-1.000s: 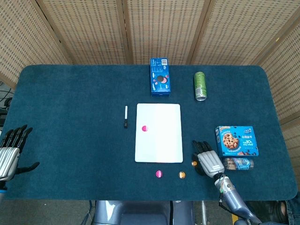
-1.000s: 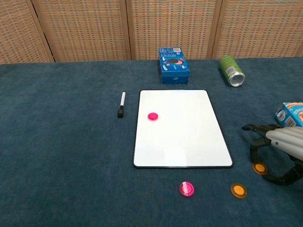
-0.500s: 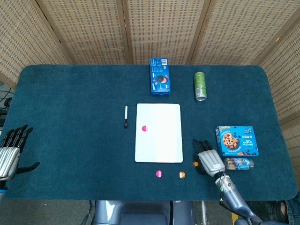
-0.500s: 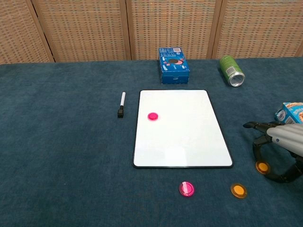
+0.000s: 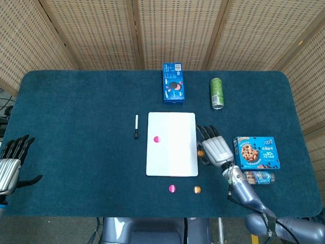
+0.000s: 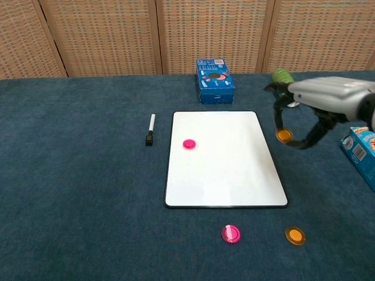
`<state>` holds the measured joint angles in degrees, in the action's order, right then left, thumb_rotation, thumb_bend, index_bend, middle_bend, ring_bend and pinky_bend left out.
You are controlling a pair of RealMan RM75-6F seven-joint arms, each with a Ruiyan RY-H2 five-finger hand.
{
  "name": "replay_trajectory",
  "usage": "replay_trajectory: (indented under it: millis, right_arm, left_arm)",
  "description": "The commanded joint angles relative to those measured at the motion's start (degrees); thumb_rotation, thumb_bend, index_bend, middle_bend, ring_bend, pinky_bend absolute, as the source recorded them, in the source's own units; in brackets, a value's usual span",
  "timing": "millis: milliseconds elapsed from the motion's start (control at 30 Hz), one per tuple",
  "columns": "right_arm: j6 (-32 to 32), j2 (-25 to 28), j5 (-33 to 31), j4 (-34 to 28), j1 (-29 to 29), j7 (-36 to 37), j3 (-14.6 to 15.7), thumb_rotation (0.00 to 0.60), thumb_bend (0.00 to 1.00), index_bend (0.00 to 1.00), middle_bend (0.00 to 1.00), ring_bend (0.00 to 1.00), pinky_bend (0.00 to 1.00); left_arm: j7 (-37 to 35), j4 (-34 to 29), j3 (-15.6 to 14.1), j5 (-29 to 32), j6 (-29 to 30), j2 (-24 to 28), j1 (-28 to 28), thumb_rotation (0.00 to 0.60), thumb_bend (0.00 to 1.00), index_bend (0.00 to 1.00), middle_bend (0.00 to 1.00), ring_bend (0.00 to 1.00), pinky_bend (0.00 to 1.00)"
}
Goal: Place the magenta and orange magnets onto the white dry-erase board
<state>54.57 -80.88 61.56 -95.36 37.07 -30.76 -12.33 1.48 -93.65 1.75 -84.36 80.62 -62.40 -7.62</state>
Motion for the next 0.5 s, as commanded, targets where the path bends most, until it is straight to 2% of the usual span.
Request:
replay_trajectory:
  millis: [33,167,333,367,467,500]
  right_arm:
    - [-3.54,-0.97,-9.04,-0.95,7.09,-5.92,-5.19,0.6,0.36,0.53,0.01,0.0,0.0]
    - [-4.07,-3.68,-17.1,2.0,13.44,-11.49,-6.81,0.6,0.36,0.53,0.01,0.0,0.0]
    - [-4.16,-7.29,-27.31,6.52,19.81,-16.53,-6.48,0.6,0.36,0.53,0.01,0.0,0.0]
    - [-3.94,-7.97,-29.14,7.25,20.86,-17.38,-6.08,0.6,0.35,0.47,0.01,0.0,0.0]
    - [-2.83,-9.16,-32.1,8.41,22.78,-18.58,-5.43,0.6,0.29,0.08,0.0,0.0,0.0]
    - [-2.28,-9.35,-32.45,8.51,23.05,-18.53,-5.37,0.6,0.27,0.01,0.0,0.0,0.0]
  left_arm:
    - [-0.25,0.26,0.21,0.53,-0.31,-0.05,-0.11,0.6,0.0,0.0,0.0,0.0,0.01]
    - [-0.31,0.8,0.36,1.16,-0.65,-0.3,-0.17,0.6,0.0,0.0,0.0,0.0,0.01]
    - [-1.42,1.48,0.54,2.1,-1.55,-0.22,-0.35,0.6,0.0,0.0,0.0,0.0,0.01]
    - [-1.71,1.59,0.57,2.24,-1.69,-0.18,-0.37,0.6,0.0,0.0,0.0,0.0,0.01]
    - [-2.26,1.85,0.64,2.59,-2.09,-0.11,-0.46,0.6,0.0,0.0,0.0,0.0,0.01]
    - [-2.38,1.92,0.64,2.68,-2.24,-0.1,-0.5,0.6,0.0,0.0,0.0,0.0,0.01]
